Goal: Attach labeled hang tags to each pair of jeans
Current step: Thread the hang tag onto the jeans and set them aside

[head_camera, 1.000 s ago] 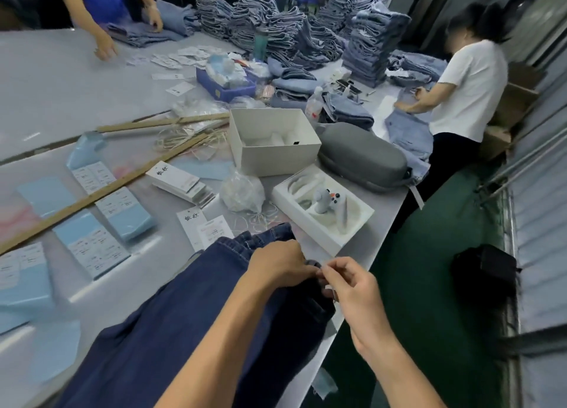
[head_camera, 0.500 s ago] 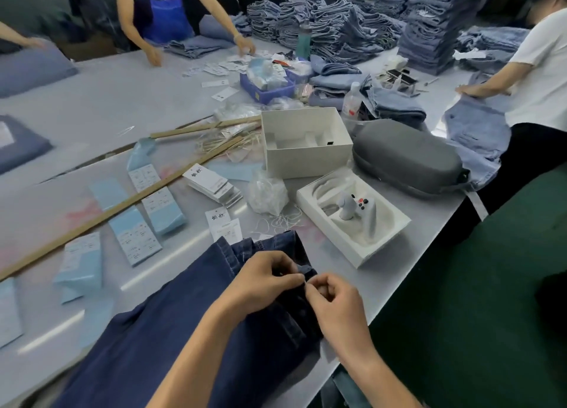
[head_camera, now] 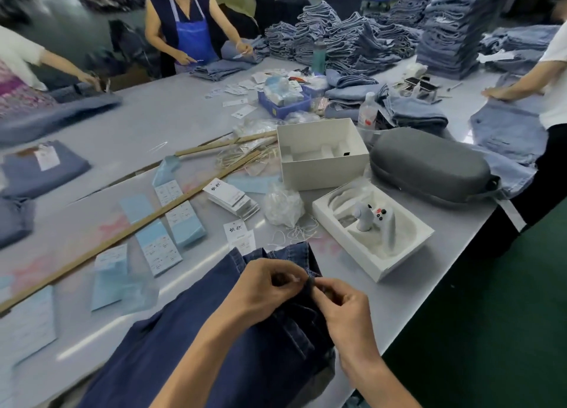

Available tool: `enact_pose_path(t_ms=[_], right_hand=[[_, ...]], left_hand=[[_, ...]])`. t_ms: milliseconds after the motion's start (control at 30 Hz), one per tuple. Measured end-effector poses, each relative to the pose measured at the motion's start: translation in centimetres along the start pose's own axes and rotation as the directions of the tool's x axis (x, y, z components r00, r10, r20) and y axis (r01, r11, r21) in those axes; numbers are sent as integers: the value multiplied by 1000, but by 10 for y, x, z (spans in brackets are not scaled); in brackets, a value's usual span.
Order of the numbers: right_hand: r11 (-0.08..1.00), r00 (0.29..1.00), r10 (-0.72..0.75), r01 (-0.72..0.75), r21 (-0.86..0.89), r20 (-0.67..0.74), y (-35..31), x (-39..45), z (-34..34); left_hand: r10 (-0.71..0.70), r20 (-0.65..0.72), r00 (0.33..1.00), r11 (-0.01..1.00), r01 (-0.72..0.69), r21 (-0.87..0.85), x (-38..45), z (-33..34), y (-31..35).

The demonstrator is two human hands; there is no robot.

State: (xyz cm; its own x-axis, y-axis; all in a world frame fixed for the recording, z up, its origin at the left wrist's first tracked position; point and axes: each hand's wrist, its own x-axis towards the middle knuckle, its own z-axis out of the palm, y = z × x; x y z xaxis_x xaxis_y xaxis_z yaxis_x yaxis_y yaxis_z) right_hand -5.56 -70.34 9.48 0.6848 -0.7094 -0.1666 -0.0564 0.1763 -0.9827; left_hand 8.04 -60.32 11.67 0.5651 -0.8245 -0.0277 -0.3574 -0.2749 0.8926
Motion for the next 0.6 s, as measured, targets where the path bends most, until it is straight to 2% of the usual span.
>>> enact_pose_path(t_ms=[133,267,467,533,600], right_hand=[[1000,1000,15,-15,-20,-6,2,1,-4],[996,999,32,-30,-88,27,5,3,-9],[997,995,71,-69,-31,69,3,5,-13],[997,995,67,-64,-39,70,2,5,-14],[997,995,40,-33,-74,96,0,6,-14]], left_hand=[[79,-86,993,992,-71,102,0,5,-4],[180,-73,981,965,-161,205,-4,9,-4],[95,-15,995,965,-88,249,4,10,0],[82,-14,997,976,-77,205,3,11,-1],[39,-63,997,999,-37,36,1,12,-1]])
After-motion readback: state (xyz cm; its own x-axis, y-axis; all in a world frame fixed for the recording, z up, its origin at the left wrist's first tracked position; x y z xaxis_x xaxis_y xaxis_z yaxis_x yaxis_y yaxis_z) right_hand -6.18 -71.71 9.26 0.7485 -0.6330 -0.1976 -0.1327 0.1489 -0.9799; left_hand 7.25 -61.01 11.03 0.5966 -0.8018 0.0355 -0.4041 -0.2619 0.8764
